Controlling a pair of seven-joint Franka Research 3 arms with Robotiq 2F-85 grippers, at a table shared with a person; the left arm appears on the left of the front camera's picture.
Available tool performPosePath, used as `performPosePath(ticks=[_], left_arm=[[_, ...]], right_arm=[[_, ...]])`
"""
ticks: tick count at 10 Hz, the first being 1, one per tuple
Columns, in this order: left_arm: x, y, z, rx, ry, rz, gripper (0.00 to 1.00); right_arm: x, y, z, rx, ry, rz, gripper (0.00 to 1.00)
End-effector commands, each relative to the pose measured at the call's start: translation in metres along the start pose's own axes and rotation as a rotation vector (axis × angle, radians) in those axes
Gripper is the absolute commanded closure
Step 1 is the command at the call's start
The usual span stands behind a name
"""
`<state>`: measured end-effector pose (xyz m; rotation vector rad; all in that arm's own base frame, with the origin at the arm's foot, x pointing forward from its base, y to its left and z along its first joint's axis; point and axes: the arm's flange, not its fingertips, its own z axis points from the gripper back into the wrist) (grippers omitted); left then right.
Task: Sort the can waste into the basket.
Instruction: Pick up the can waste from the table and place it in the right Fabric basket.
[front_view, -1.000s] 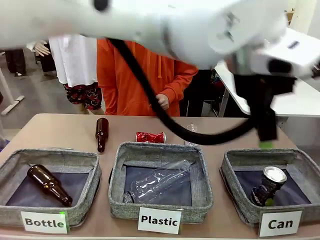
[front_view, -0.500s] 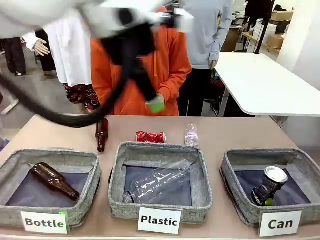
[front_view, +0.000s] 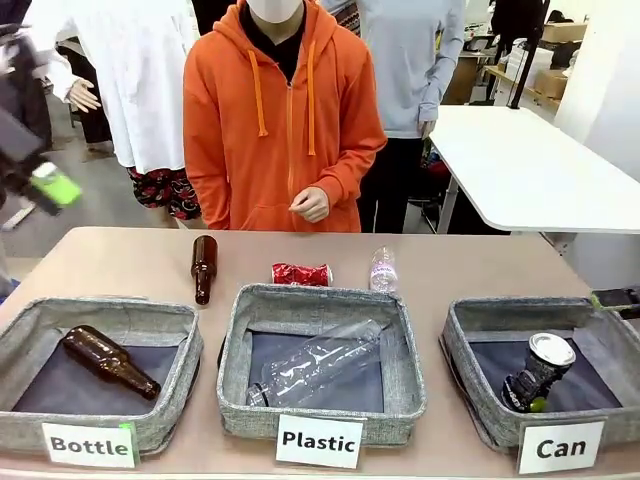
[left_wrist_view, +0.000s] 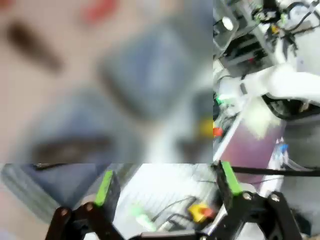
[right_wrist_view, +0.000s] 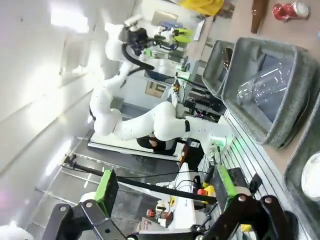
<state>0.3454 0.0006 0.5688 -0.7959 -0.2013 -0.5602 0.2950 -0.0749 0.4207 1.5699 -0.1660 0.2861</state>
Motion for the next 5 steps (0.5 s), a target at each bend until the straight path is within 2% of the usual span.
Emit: performPosePath(ticks=[1, 2, 3, 4, 5], left_arm=[[-0.044, 0.050, 0.000, -0.295, -0.405, 0.440, 0.00], [-0.067, 0.071, -0.001, -0.406, -0.471, 0.456, 0.00], [-0.086, 0.088, 0.002, -0.485, -0.569, 0.521, 0.00], [-0.096, 0.100, 0.009, -0.490, -0.671, 0.568, 0.00], [-0.086, 0.088, 0.008, -0.281, -0.252, 0.356, 0.00]], right_arm=[[0.012, 0.007, 0.005, -0.010, -0.042, 0.013, 0.00], [0.015, 0.005, 0.007, -0.032, -0.069, 0.005, 0.00], [0.003, -0.002, 0.001, 0.003, -0.009, -0.003, 0.00], [0.003, -0.002, 0.001, 0.003, -0.009, -0.003, 0.00], [0.003, -0.002, 0.001, 0.003, -0.009, -0.003, 0.00]])
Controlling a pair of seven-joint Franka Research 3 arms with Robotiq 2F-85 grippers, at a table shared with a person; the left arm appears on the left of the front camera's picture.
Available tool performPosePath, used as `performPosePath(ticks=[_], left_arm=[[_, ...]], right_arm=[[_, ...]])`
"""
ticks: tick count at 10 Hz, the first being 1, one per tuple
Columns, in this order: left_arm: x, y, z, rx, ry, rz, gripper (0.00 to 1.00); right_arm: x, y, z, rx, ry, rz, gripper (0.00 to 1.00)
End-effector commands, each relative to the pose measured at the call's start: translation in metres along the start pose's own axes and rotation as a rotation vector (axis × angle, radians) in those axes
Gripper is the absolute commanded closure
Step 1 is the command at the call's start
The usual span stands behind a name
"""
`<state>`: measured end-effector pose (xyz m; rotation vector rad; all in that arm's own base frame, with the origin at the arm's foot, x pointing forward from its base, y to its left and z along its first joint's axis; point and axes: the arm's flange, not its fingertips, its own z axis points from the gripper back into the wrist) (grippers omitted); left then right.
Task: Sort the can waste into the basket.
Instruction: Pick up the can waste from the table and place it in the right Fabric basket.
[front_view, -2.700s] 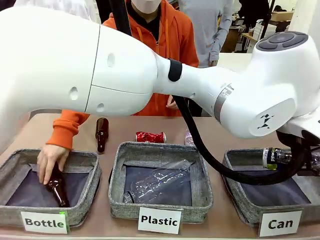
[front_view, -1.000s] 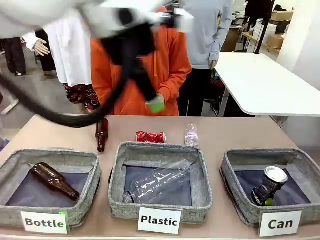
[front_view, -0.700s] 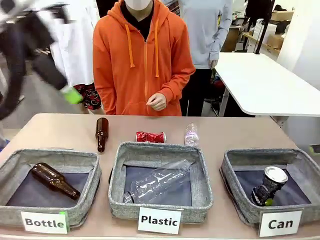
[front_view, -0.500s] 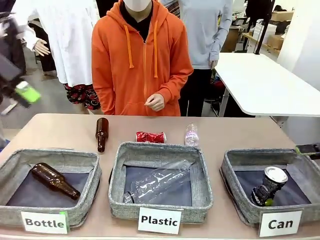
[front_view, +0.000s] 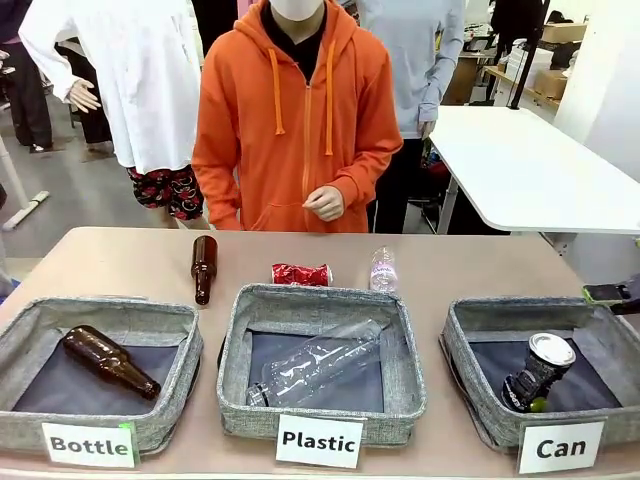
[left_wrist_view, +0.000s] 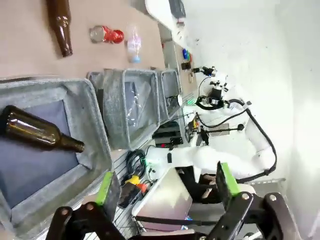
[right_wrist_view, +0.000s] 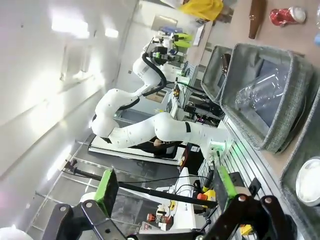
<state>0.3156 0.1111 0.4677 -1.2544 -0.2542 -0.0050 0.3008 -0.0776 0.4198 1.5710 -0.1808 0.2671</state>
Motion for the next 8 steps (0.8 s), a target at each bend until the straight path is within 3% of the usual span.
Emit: performPosePath(ticks=[1, 8], left_arm=[[0.0069, -0.0244, -0.0155, 0.088, 0.120, -0.096, 0.00], [0.0069, -0.0244, -0.0155, 0.088, 0.120, -0.096, 0.00]], right_arm=[[-0.0017, 0.0007, -0.0018, 0.005, 0.012, 0.000, 0.00], [-0.0017, 0.0007, -0.0018, 0.005, 0.012, 0.000, 0.00]])
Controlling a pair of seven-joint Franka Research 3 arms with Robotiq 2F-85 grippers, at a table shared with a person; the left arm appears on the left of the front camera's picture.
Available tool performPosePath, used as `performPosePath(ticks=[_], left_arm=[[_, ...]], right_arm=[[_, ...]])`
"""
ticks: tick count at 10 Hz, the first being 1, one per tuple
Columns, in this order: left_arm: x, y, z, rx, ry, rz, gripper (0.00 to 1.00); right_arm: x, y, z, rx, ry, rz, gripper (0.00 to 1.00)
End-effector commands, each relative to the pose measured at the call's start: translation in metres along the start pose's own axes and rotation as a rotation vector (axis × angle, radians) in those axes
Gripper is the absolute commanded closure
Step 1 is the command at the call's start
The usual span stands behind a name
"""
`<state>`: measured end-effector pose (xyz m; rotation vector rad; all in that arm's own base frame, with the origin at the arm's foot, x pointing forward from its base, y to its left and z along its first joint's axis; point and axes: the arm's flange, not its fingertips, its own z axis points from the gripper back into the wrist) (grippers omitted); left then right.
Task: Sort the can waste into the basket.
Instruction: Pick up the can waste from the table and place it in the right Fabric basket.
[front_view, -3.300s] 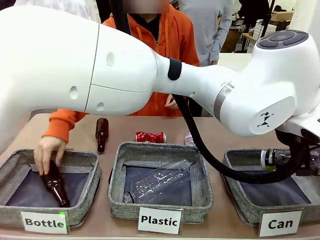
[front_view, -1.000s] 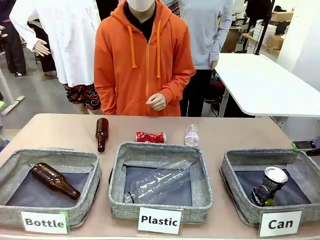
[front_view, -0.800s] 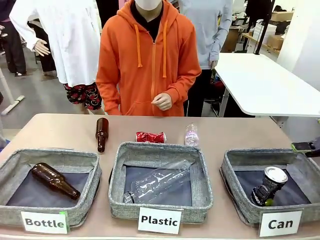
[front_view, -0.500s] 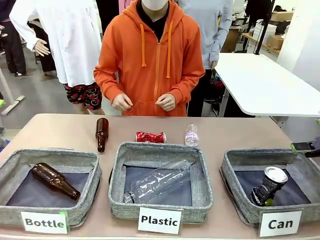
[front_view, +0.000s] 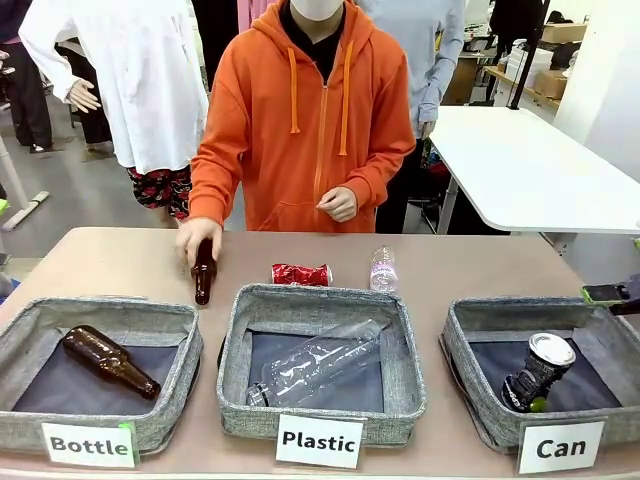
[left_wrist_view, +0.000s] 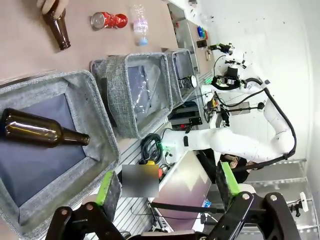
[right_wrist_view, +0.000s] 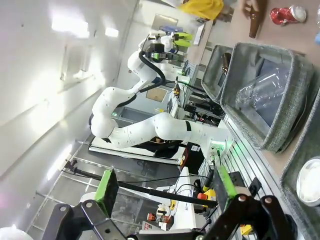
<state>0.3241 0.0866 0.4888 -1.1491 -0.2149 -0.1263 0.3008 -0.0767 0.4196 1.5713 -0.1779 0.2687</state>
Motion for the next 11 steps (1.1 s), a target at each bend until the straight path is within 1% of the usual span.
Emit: performPosePath(ticks=[1, 6, 7, 8, 9, 10, 11], left_arm=[[-0.003, 0.002, 0.003, -0.003, 0.017, -0.016, 0.00], [-0.003, 0.002, 0.003, -0.003, 0.017, -0.016, 0.00], [-0.003, 0.002, 0.003, -0.003, 0.017, -0.016, 0.00], [-0.003, 0.002, 0.003, -0.003, 0.017, -0.016, 0.00], [-0.003, 0.002, 0.003, -0.003, 0.017, -0.016, 0.00], [0.000, 0.000, 0.000, -0.001, 0.001, -0.001, 0.00], [-0.002, -0.021, 0.046, -0.036, -0.058, 0.001, 0.00]], right_arm=[[-0.002, 0.001, -0.001, 0.004, 0.009, 0.001, 0.00], [0.000, 0.000, 0.000, 0.000, 0.000, 0.000, 0.00], [-0.003, 0.007, -0.018, -0.177, -0.003, -0.135, 0.00], [0.021, 0.030, -0.053, -0.353, 0.064, -0.175, 0.00], [0.050, 0.049, -0.089, -0.495, 0.130, -0.194, 0.00], [0.078, 0.060, -0.128, -0.639, 0.196, -0.226, 0.00], [0.106, 0.058, -0.166, -0.747, 0.261, -0.267, 0.00]])
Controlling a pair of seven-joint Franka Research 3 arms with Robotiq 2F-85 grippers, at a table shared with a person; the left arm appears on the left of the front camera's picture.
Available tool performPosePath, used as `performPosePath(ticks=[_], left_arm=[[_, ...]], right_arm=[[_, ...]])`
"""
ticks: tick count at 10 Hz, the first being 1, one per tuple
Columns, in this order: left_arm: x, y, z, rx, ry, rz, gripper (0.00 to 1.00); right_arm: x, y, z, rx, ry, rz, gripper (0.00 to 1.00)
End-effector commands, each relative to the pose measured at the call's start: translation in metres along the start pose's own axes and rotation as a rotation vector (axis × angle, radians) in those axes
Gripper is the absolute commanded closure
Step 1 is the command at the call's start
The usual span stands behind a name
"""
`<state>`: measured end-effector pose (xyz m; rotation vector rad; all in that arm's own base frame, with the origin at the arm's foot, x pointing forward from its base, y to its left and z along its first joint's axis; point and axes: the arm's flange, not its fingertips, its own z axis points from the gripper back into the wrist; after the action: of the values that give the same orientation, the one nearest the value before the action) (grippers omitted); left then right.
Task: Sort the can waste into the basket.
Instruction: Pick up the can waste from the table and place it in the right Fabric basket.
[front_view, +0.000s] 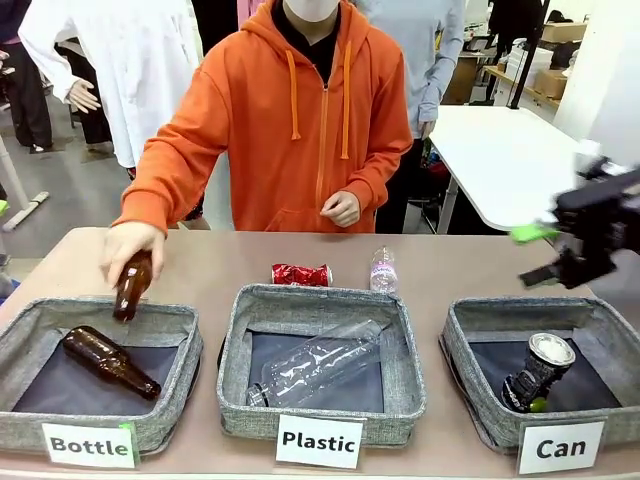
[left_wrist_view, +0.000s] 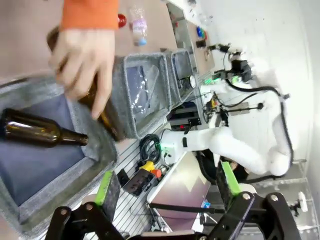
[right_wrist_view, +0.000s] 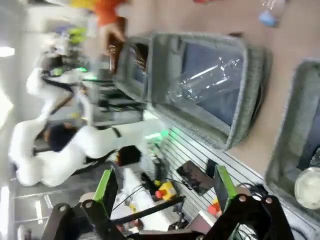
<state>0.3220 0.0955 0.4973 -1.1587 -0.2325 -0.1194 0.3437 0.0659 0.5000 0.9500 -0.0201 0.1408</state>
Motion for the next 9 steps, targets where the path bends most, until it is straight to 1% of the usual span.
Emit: performPosePath(ticks=[1, 2, 3, 4, 5, 6, 7, 8, 9], left_arm=[[0.000, -0.036, 0.084, -0.017, -0.124, -0.006, 0.00], [-0.003, -0.044, 0.137, -0.057, -0.160, -0.032, 0.00], [-0.011, -0.042, 0.173, -0.037, -0.215, -0.035, 0.00], [-0.022, -0.033, 0.197, -0.019, -0.233, -0.032, 0.00], [-0.025, -0.026, 0.214, -0.015, -0.246, -0.029, 0.00], [-0.025, -0.021, 0.226, -0.005, -0.249, -0.028, 0.00], [-0.027, -0.018, 0.223, -0.024, -0.238, -0.029, 0.00], [-0.023, -0.015, 0.214, -0.027, -0.220, -0.019, 0.00], [-0.015, -0.015, 0.198, -0.032, -0.188, -0.032, 0.00]], right_arm=[[0.067, 0.037, -0.047, -0.230, 0.190, -0.075, 0.00], [0.097, 0.059, -0.078, -0.299, 0.185, -0.083, 0.00], [0.120, 0.083, -0.108, -0.417, 0.129, -0.128, 0.00], [0.142, 0.105, -0.142, -0.543, 0.088, -0.192, 0.00], [0.165, 0.120, -0.177, -0.668, 0.005, -0.259, 0.00], [0.184, 0.128, -0.210, -0.750, -0.052, -0.292, 0.00], [0.184, 0.127, -0.225, -0.768, -0.048, -0.276, 0.00], [0.176, 0.123, -0.215, -0.728, -0.013, -0.255, 0.00], [0.169, 0.114, -0.214, -0.688, -0.066, -0.205, 0.00]])
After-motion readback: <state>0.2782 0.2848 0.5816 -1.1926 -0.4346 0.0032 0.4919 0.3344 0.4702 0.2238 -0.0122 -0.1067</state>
